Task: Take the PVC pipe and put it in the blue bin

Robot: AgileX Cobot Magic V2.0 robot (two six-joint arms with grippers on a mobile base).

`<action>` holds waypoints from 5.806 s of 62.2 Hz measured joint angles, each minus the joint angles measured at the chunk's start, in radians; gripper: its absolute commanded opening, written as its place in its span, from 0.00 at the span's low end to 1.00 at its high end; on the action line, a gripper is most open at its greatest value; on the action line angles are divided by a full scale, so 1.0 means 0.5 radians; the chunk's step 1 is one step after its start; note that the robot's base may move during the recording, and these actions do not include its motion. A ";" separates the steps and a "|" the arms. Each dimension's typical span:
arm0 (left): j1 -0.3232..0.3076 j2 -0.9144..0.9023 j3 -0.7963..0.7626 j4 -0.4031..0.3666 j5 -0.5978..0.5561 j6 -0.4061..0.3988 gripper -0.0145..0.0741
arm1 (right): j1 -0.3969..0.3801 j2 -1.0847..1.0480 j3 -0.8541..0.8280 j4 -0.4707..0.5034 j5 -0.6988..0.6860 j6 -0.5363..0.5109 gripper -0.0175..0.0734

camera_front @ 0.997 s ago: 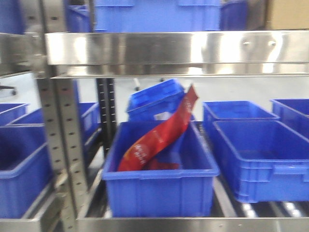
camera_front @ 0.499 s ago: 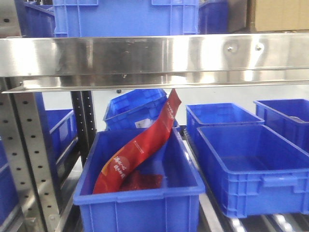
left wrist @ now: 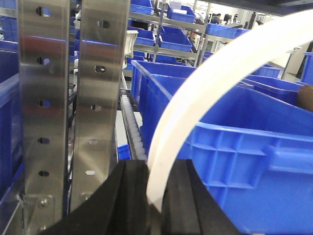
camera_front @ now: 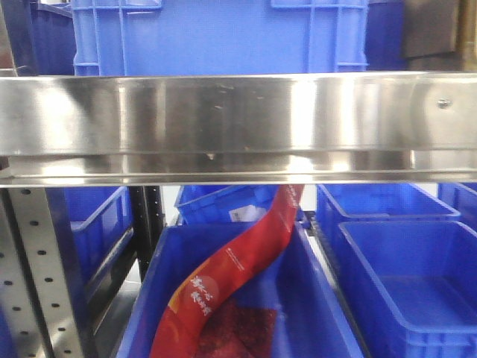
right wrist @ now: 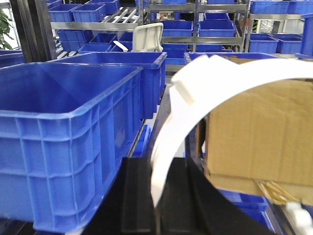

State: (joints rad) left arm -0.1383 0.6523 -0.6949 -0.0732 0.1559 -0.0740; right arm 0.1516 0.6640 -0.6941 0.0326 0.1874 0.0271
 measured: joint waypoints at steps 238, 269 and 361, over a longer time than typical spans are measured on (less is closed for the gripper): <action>-0.711 2.271 -2.316 -0.089 0.627 -0.011 0.04 | 0.775 1.563 -1.246 0.140 0.126 0.000 0.07; -0.694 2.271 -2.323 -0.093 0.694 -0.011 0.55 | 0.775 1.563 -1.246 0.140 0.129 0.000 0.58; -0.694 1.616 -2.081 0.117 0.989 -0.012 0.04 | 0.522 1.001 -1.275 -0.003 0.525 0.029 0.01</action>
State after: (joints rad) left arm -0.4855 1.4604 -1.7355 -0.0144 0.6504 -0.0800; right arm 0.4127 1.1644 -1.3316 0.0312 0.4498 0.0417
